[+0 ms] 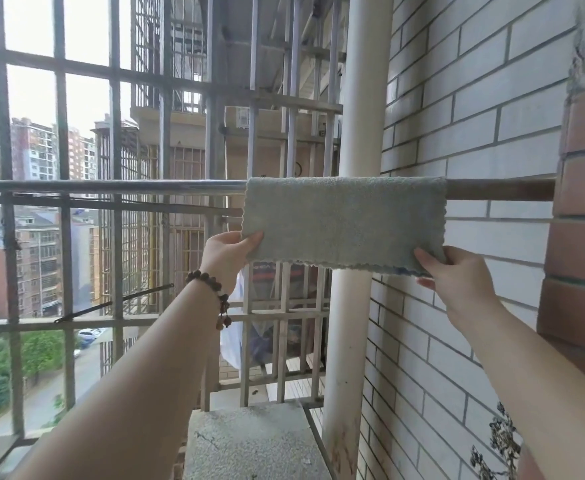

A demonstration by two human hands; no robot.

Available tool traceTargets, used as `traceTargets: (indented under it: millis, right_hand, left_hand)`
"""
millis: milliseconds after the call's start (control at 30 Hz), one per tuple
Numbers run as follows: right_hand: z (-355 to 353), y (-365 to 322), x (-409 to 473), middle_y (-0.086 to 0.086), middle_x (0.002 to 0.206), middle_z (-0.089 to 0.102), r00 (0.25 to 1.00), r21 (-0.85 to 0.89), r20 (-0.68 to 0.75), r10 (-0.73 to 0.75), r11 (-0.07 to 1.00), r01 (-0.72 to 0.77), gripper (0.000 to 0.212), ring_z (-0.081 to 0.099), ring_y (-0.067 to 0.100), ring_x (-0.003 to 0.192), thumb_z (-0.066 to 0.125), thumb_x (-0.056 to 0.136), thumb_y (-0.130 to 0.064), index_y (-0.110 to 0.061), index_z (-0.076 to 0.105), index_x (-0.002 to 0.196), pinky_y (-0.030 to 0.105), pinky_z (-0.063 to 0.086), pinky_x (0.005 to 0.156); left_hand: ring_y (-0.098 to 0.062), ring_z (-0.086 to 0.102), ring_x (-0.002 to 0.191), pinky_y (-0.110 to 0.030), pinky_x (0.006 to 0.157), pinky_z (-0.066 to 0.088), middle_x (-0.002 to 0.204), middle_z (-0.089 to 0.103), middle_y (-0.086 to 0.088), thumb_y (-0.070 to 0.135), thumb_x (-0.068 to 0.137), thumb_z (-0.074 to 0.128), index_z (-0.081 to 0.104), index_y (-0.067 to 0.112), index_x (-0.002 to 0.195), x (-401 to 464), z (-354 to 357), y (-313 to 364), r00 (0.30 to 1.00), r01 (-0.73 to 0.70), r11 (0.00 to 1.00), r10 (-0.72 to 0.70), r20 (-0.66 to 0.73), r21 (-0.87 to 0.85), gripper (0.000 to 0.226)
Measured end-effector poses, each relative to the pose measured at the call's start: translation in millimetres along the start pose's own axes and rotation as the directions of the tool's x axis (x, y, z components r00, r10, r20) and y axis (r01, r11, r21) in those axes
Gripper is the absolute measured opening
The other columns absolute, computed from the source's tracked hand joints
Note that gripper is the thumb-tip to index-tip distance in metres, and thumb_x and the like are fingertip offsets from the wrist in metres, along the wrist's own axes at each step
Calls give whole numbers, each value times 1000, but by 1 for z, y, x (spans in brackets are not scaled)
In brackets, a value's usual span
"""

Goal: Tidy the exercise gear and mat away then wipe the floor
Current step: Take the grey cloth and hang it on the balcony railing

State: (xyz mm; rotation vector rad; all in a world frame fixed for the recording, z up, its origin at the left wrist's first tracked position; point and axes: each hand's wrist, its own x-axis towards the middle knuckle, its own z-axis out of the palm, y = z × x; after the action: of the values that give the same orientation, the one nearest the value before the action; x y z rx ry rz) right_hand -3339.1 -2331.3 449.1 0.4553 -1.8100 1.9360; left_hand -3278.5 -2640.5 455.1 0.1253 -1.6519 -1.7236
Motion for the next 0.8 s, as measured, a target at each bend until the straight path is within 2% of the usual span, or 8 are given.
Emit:
traceTargets:
  millis: [167,267,400,467,533,600,667,800]
  right_hand:
    - [-1,7,-2,11,76,63,1000,-48,-6,26,999,-26,12,62,20,61,68,85,-7,5,64,84,27,58,63]
    - [0,9,-1,17,80,64,999,-45,-15,33,998,-34,23,60,24,63,69,84,-9,13,64,89,37,59,74]
    - [3,2,-1,25,96,66,1000,-56,-20,20,998,-22,15,63,28,70,70,83,-12,0,63,87,49,56,82]
    - [4,1,-4,18,100,67,1000,-128,-24,-15,992,12,26,65,29,79,72,82,-21,-9,60,101,49,54,83]
    - [3,-1,-12,9,105,65,997,-246,-35,-65,968,55,43,61,26,89,72,82,-28,-14,54,119,39,49,83]
    - [2,-3,-21,7,115,61,990,-343,-24,-137,932,120,51,57,24,100,68,84,-29,-15,48,129,28,39,83]
    - [2,-3,-29,7,127,55,975,-407,5,-224,890,206,55,52,25,115,65,86,-28,-14,44,134,28,38,88]
    - [-1,-2,-48,12,138,44,928,-516,80,-364,781,351,62,38,29,130,59,88,-32,-15,34,142,47,36,107]
  left_hand:
    - [-17,67,94,-30,87,54,92,71,-3,13,81,74,69,12,86,-7,-4,-9,999,39,999,-39,-2,18,7]
    - [-16,67,93,-30,87,54,92,70,-3,11,84,72,67,13,85,-11,-4,-7,999,30,999,-29,-19,17,6]
    - [-14,67,91,-26,79,54,96,70,-3,11,85,70,66,12,97,-13,-1,0,1000,1,1000,0,-28,25,12]
    - [-15,66,93,-28,81,54,103,69,-3,15,85,71,64,10,113,-15,-2,-1,998,-25,996,30,-56,83,29]
    - [-18,62,107,-35,93,52,118,64,-3,22,86,71,58,15,125,-19,-3,-4,992,-74,979,92,-87,192,42]
    - [-19,53,120,-38,102,45,132,55,-3,28,89,66,51,20,134,-27,-3,-4,978,-137,929,181,-101,345,48]
    - [-20,44,130,-38,108,38,143,46,-3,31,94,58,42,22,142,-38,-3,-4,959,-193,847,270,-88,496,51]
    - [-20,28,141,-44,115,27,153,34,-2,38,97,47,28,23,150,-71,-1,-1,928,-250,646,373,-13,721,58]
